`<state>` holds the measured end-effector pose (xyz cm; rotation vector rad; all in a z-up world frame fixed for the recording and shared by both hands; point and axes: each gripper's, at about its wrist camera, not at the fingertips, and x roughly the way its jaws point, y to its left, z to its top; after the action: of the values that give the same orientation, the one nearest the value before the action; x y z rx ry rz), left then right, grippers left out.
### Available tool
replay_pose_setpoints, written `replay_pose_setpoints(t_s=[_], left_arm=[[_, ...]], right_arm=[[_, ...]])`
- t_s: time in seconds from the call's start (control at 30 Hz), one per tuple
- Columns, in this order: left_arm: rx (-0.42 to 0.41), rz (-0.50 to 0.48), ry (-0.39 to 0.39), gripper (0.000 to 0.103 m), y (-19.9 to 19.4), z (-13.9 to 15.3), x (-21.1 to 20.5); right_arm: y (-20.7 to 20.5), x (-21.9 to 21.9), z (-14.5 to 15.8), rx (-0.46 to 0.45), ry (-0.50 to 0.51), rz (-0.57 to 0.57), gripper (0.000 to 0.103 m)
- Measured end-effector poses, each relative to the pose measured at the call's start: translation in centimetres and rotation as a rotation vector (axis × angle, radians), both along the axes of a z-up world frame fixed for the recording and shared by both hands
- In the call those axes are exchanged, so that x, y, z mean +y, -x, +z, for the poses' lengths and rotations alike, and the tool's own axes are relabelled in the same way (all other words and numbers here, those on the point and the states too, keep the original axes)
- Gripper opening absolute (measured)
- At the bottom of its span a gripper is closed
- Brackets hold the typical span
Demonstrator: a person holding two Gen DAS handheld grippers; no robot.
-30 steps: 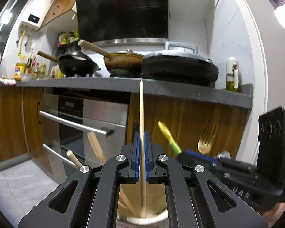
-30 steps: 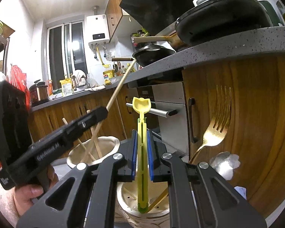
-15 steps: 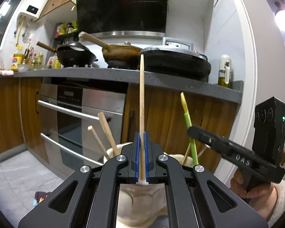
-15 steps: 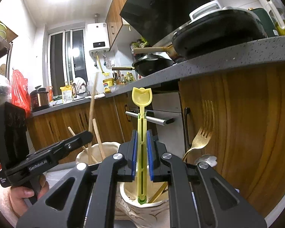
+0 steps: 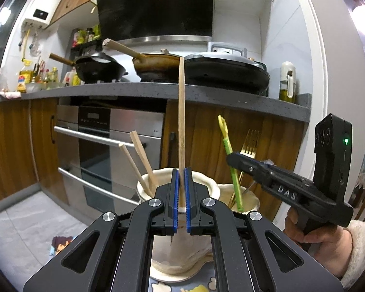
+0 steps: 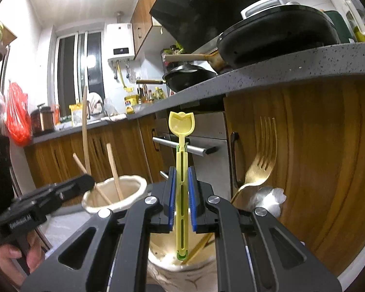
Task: Organize utensils
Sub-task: 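Lower and open the left gripper into the tall cup while the right releases the yellow spoon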
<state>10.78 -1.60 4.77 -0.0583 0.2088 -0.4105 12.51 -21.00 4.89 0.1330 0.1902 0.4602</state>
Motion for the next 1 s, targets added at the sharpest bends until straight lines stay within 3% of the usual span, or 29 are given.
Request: replay_pose_setpoints(t_s=[0.37,0.77,0.9,1.0], left_arm=[[0.015,-0.014,-0.015,0.005,0.2,-0.6,0.2],[-0.001,-0.01,-0.035,0.005,0.6,-0.8,-0.2],[-0.004,-0.015,-0.033,0.012,0.7,-0.8,-0.3],[-0.014,-0.007,-0.04,0.012,0.9,-0.6,-0.4]], right_arm=[[2.5,0.0,-1.0,0.071,0.091,-0.026,0.01],[2.5,-0.4,-2.1,0.139,0.1,-0.03,0.01],[2.4,-0.5,-2.0,0.149,0.094,-0.035,0.011],[2.5,-0.7,-2.0,0.151,0.078,-0.038,0.018]])
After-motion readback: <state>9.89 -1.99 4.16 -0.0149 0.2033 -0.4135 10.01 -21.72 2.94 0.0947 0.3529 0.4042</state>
